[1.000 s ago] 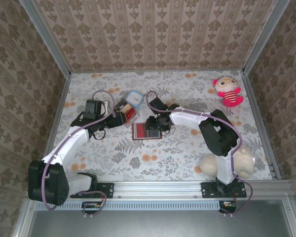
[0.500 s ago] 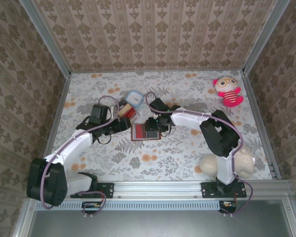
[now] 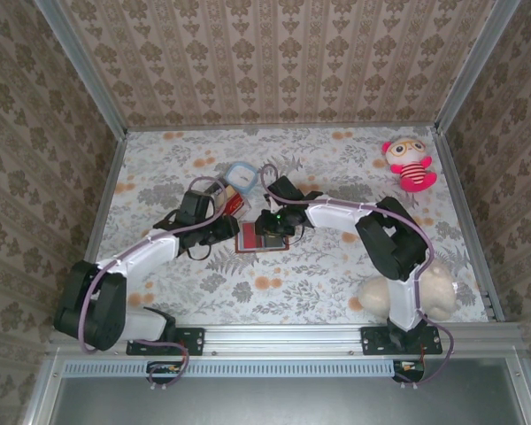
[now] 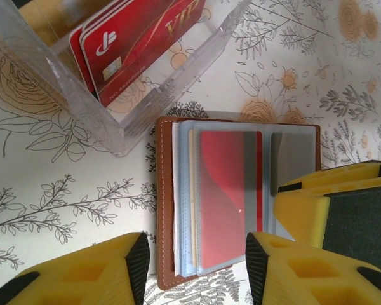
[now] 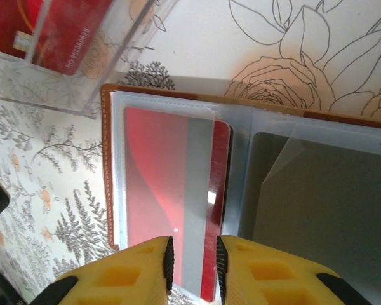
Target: Take the credit cards out of the card holder
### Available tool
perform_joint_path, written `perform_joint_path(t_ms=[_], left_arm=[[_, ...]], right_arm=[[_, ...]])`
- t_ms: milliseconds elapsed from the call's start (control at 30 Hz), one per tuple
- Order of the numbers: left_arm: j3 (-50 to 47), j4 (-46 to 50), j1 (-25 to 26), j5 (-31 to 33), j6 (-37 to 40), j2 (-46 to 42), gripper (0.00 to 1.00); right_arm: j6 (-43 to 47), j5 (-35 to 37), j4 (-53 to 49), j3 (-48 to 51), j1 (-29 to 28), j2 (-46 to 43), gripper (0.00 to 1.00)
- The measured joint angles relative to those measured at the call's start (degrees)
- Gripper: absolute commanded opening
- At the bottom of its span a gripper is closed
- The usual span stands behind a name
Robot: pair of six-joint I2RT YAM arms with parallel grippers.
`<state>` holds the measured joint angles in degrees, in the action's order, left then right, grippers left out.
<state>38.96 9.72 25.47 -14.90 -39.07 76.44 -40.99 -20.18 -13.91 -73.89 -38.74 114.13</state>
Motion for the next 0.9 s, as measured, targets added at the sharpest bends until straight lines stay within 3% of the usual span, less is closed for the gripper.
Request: perform_joint_path(t_ms=[367,900], left_arm=[[0.11,-1.20,1.90,0.48,-0.37,1.66,0.44],[4.00,-4.17,6.38,-1.77,-0.79,12.55,0.18]], right_arm=[[0.52,0.37,-0.46,0.24,0.92,1.75,0.25],[1.77,-5.42,4.63,8.31,4.44,-2.54,0.21]])
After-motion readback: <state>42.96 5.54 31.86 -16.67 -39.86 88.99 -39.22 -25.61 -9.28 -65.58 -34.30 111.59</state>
